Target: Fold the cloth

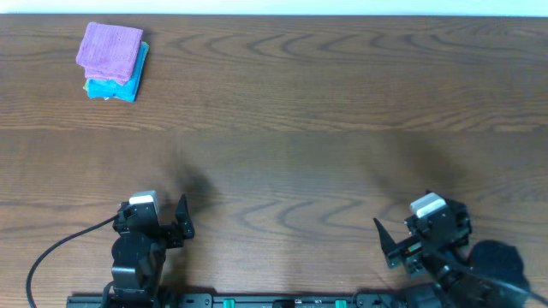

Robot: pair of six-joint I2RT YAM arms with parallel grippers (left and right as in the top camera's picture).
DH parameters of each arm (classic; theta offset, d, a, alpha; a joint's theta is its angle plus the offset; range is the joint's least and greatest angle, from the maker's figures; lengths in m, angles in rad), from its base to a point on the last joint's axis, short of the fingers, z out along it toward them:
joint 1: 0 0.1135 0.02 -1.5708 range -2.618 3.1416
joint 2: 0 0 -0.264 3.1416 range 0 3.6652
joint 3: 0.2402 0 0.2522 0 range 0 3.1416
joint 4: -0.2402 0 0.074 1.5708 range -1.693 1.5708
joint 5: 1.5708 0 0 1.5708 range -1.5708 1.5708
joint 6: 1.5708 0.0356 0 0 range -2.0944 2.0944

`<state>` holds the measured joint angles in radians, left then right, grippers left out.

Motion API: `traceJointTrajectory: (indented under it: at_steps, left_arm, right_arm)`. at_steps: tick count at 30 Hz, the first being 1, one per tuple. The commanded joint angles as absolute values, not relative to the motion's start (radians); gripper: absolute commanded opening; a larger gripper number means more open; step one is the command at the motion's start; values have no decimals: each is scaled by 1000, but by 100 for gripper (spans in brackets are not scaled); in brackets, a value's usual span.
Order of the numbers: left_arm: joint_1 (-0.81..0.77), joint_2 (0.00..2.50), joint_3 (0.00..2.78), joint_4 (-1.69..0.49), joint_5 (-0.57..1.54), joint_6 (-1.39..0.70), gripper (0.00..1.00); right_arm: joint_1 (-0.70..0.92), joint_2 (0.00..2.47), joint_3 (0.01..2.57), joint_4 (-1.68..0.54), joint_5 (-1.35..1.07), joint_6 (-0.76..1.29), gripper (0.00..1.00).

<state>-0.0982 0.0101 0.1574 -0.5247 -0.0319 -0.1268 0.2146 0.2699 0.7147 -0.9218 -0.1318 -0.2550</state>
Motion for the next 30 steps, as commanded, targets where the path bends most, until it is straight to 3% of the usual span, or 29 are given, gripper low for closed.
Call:
traceJointTrajectory:
  at_steps: [1,9,20,30]
  left_arm:
    - [-91,4,142,-523,-33,-127,95]
    - [-91,4,142,-523,-33,-127,95]
    - [-91,4,142,-523,-33,-127,95]
    - [-91,4,142,-523,-33,-127,96]
  right_arm:
    - [178,184,578,-860,-158,-259,99]
    - [144,3,321,-717,-166,-259,99]
    - [145,6,160,-686,-165,-258,99]
    - [147,6,161,-673,-164,-259,99]
